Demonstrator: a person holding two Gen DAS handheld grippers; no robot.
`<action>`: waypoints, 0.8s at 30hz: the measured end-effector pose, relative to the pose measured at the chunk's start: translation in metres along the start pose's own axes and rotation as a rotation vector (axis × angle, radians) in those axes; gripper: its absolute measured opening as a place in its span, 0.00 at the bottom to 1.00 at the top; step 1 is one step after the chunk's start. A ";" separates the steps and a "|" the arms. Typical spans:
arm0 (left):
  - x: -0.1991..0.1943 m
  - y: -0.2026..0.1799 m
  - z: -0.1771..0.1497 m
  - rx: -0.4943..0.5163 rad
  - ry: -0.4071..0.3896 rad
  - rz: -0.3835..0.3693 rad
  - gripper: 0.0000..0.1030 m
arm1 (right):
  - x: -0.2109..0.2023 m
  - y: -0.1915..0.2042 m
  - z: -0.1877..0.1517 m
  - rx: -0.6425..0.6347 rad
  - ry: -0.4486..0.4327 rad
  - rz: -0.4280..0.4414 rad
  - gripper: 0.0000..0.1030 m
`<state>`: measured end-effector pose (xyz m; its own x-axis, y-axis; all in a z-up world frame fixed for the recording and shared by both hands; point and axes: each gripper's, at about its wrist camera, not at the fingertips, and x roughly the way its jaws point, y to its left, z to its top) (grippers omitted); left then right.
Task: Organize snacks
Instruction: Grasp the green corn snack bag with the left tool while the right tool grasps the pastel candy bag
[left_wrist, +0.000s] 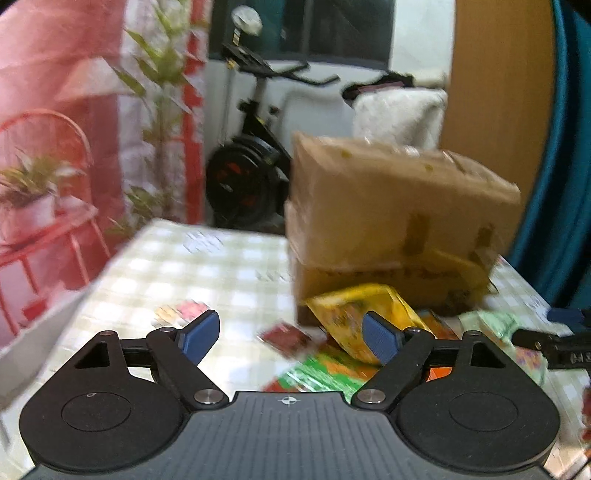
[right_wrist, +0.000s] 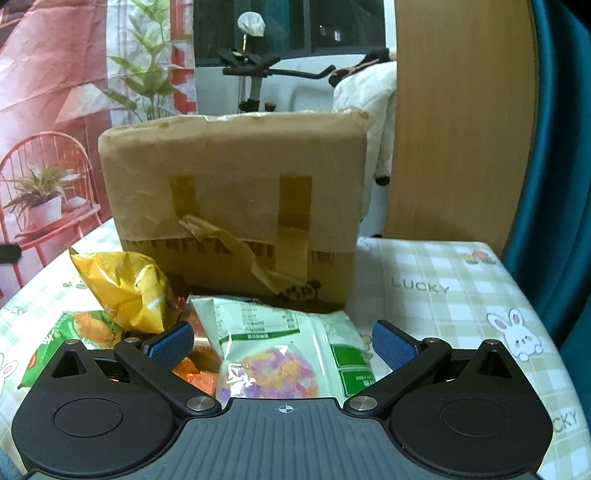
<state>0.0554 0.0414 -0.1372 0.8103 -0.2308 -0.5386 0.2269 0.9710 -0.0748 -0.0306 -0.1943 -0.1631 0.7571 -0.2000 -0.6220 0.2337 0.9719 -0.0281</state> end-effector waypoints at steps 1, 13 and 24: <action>0.004 0.000 -0.003 0.004 0.012 -0.017 0.84 | 0.001 -0.002 -0.002 0.002 0.004 0.003 1.00; 0.043 0.017 -0.024 0.132 0.080 -0.183 0.84 | 0.009 -0.010 -0.006 0.052 0.042 0.015 0.99; 0.075 0.022 -0.033 0.171 0.183 -0.369 0.91 | 0.015 -0.003 -0.003 0.039 0.064 0.013 0.99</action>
<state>0.1033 0.0471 -0.2067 0.5527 -0.5302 -0.6430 0.5812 0.7982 -0.1586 -0.0221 -0.2000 -0.1747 0.7199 -0.1779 -0.6709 0.2488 0.9685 0.0101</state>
